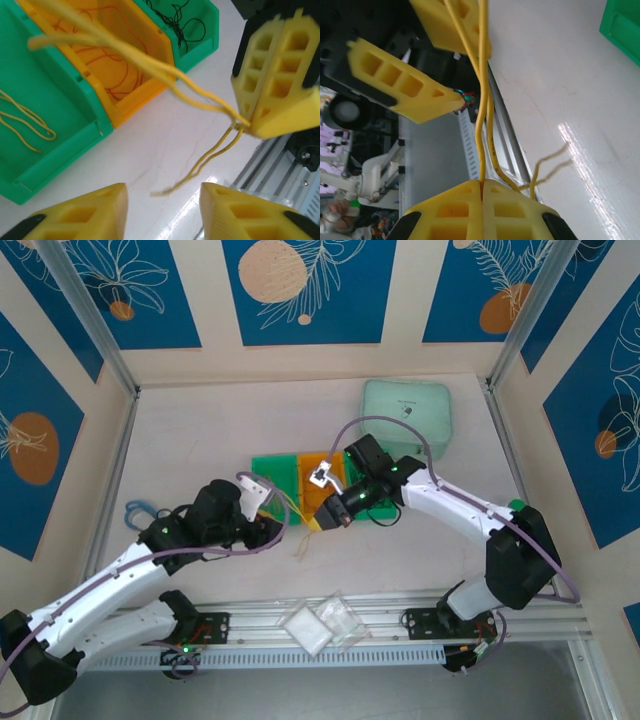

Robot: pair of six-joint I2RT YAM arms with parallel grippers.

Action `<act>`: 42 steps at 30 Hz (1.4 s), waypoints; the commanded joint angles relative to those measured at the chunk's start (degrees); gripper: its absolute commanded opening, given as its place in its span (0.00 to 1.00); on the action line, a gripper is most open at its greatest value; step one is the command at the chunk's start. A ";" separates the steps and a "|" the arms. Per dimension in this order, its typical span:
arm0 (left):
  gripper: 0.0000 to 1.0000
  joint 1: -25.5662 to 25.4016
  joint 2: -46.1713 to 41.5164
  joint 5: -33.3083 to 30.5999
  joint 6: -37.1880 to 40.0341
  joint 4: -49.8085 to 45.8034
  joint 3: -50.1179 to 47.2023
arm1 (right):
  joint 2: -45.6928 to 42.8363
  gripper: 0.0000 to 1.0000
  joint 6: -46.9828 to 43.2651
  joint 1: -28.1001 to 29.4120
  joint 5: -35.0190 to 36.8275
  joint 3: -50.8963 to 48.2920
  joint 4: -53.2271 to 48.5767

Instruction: Untangle the cables

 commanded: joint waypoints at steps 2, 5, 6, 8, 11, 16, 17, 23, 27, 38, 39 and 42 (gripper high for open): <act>0.27 0.65 -0.37 2.68 -1.21 4.99 -1.50 | -1.36 0.00 10.60 -1.43 -7.02 -0.54 0.86; 0.32 0.57 -0.37 4.35 -1.09 7.93 -3.38 | -2.94 0.00 16.75 -1.54 -8.49 -1.68 3.83; 0.36 0.53 -0.41 4.99 -0.92 8.94 -3.94 | -3.46 0.00 19.01 -1.74 -8.93 -2.22 5.33; 0.42 0.48 -0.62 6.49 -0.71 11.31 -5.08 | -4.49 0.00 23.95 -2.18 -9.58 -3.21 8.30; 0.45 0.15 -0.76 7.58 -0.65 14.39 -6.06 | -6.07 0.00 29.53 -2.41 -9.69 -4.18 12.12; 0.57 -0.67 -0.89 8.61 -0.44 19.19 -6.72 | -8.50 0.00 37.34 -2.93 -9.06 -5.08 17.63; 0.59 -0.83 -0.98 8.88 -0.34 20.17 -6.89 | -8.97 0.00 39.48 -3.02 -8.99 -5.55 19.60; 0.60 -1.45 -1.09 10.01 0.30 23.91 -7.08 | -10.11 0.00 52.09 -3.64 -9.49 -10.20 34.26; 0.61 -1.76 -1.07 9.06 0.88 24.44 -7.15 | -10.08 0.00 57.70 -3.92 -9.70 -12.43 40.85; 0.61 -2.81 -0.17 8.51 2.09 25.47 -7.23 | -9.68 0.00 68.48 -4.21 -9.88 -15.79 54.80; 0.61 -2.79 -0.11 8.39 2.13 25.63 -7.25 | -9.64 0.00 68.73 -4.07 -9.84 -15.70 55.04; 0.61 -2.82 0.48 7.90 2.62 26.07 -7.31 | -9.42 0.00 70.11 -3.51 -9.80 -15.66 56.83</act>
